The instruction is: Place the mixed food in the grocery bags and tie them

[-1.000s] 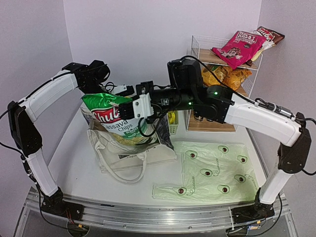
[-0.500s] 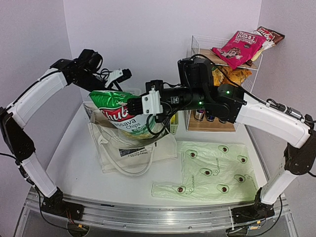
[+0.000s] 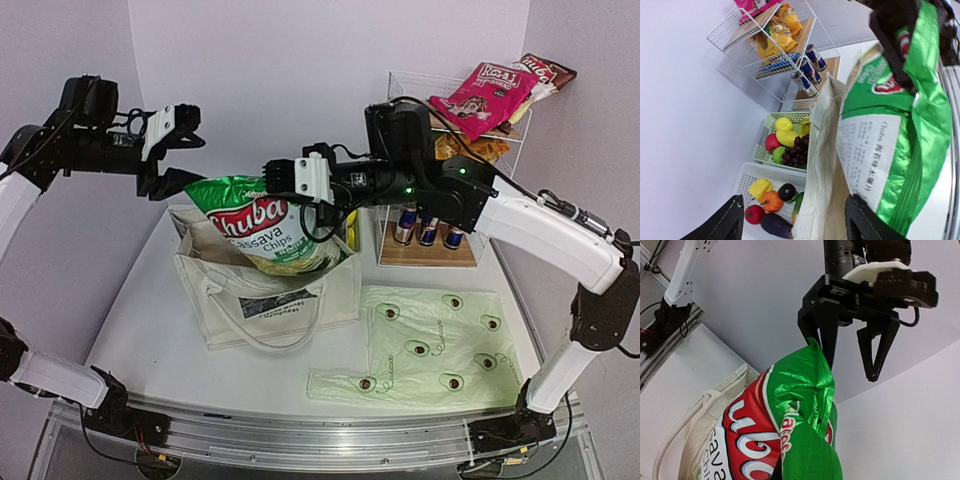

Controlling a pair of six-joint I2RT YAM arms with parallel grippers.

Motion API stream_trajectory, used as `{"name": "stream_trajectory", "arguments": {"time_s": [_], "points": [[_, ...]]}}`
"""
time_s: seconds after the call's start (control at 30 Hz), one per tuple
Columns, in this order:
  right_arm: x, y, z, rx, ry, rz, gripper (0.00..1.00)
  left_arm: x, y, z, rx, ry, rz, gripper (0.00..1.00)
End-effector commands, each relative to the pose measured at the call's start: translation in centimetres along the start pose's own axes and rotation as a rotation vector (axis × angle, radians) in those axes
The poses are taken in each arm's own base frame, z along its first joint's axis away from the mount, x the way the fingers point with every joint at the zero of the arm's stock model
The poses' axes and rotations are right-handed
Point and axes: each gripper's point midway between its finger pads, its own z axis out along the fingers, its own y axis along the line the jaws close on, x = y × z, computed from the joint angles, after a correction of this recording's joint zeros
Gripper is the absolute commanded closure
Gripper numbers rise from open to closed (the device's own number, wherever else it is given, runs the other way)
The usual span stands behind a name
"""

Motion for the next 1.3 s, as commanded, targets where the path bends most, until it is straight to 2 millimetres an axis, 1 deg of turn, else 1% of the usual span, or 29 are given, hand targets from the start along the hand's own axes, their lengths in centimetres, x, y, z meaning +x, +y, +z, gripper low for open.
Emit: {"name": "stream_trajectory", "arguments": {"time_s": [0.0,0.1,0.2,0.23,0.3,0.4,0.43,0.5,0.57,0.67,0.77,0.83,0.87,0.93,1.03,1.2,1.27], "points": [[0.0,-4.7,-0.8,0.143,0.005,0.064,1.0,5.5,-7.7,-0.2,0.26,0.128,0.161,0.28],[0.2,-5.0,-0.8,0.151,0.004,0.085,1.0,6.9,-8.8,-0.2,0.26,0.134,0.23,0.19],[0.4,-5.0,-0.6,0.154,0.005,0.102,1.0,7.2,-8.9,0.1,0.267,0.141,0.251,0.14],[0.5,-5.1,-0.6,0.156,0.005,0.107,1.0,6.9,-8.8,0.2,0.264,0.13,0.234,0.12],[0.8,-5.1,-0.5,0.16,0.012,0.11,1.0,5.7,-7.6,0.5,0.207,0.088,0.189,0.09],[2.4,-4.9,-0.3,0.16,0.052,0.11,1.0,3.7,-5.5,0.5,0.116,0.027,0.143,0.05],[3.2,-4.6,-0.1,0.152,0.066,0.105,1.0,3.5,-5.4,0.4,0.122,0.021,0.135,0.05],[4.3,-3.4,0.5,0.117,0.077,0.103,1.0,3.6,-6.3,0.2,0.172,0.025,0.132,0.06],[4.7,-2.1,1.2,0.071,0.059,0.115,1.0,3.9,-7.1,0.1,0.202,0.03,0.121,0.07],[5.2,-1.0,2.4,0.028,0.039,0.138,1.0,3.7,-6.8,-0.1,0.189,0.027,0.113,0.07],[6.5,0.0,3.4,0.006,0.069,0.097,1.0,2.6,-6.2,-0.5,0.167,0.001,0.105,0.08],[7.5,0.8,3.8,-0.015,0.091,0.081,1.0,2.2,-6.1,-0.8,0.169,-0.003,0.098,0.1],[7.9,1.1,3.9,-0.025,0.104,0.071,1.0,2.3,-6.2,-0.8,0.174,0.002,0.1,0.11],[8.5,1.7,4.0,-0.039,0.122,0.055,1.0,3.1,-7.0,-0.9,0.2,0.026,0.112,0.13],[9.1,2.6,4.0,-0.067,0.141,0.041,1.0,4.1,-7.8,-0.7,0.211,0.041,0.117,0.14],[10.5,3.9,4.0,-0.096,0.194,0.054,1.0,2.8,-6.9,-0.7,0.182,-0.004,0.082,0.12],[10.8,3.9,3.8,-0.09,0.21,0.062,0.96,2.6,-6.6,-0.6,0.175,-0.005,0.076,0.1]]}}
